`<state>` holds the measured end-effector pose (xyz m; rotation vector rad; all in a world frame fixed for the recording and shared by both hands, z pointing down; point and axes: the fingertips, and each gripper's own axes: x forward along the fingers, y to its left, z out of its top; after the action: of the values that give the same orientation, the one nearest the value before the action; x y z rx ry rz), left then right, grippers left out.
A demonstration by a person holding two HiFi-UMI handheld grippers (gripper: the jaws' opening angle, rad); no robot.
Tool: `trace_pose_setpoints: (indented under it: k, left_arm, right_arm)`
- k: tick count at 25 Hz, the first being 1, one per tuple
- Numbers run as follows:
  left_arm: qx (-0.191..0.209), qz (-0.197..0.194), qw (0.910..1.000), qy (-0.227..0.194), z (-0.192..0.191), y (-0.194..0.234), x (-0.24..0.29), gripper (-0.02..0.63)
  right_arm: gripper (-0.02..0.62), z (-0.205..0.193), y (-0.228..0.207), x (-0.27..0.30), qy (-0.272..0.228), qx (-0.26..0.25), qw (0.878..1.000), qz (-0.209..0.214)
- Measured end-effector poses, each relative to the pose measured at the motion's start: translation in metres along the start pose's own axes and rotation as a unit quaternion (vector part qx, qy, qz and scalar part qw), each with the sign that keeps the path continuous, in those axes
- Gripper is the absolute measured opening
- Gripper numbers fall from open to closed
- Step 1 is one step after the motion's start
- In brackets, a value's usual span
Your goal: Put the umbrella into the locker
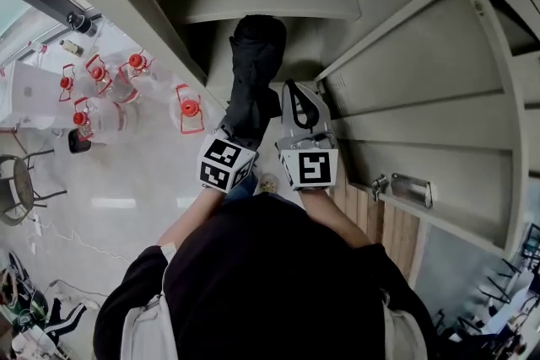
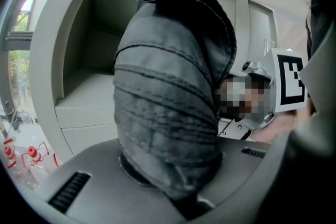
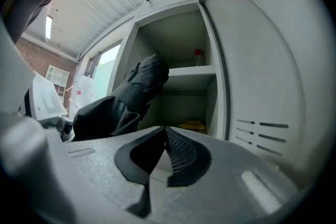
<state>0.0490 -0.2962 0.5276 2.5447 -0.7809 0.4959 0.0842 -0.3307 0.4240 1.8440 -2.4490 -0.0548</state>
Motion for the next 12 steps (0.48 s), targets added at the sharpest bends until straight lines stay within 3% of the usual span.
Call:
trace_pose_setpoints:
  k: [6,12]
  left_arm:
    - [0.015,-0.018,0.9996,0.013,-0.006,-0.003,0.006,0.038]
    - [-0.049,-0.019,0.9979,0.039,-0.018,0.008,0.006,0.038]
  right_arm:
    - [0.003,-0.001,0.0,0.006,0.0,0.004,1.0,-0.007]
    - [0.003,-0.001,0.001,0.005,0.001,0.001,1.0,-0.012]
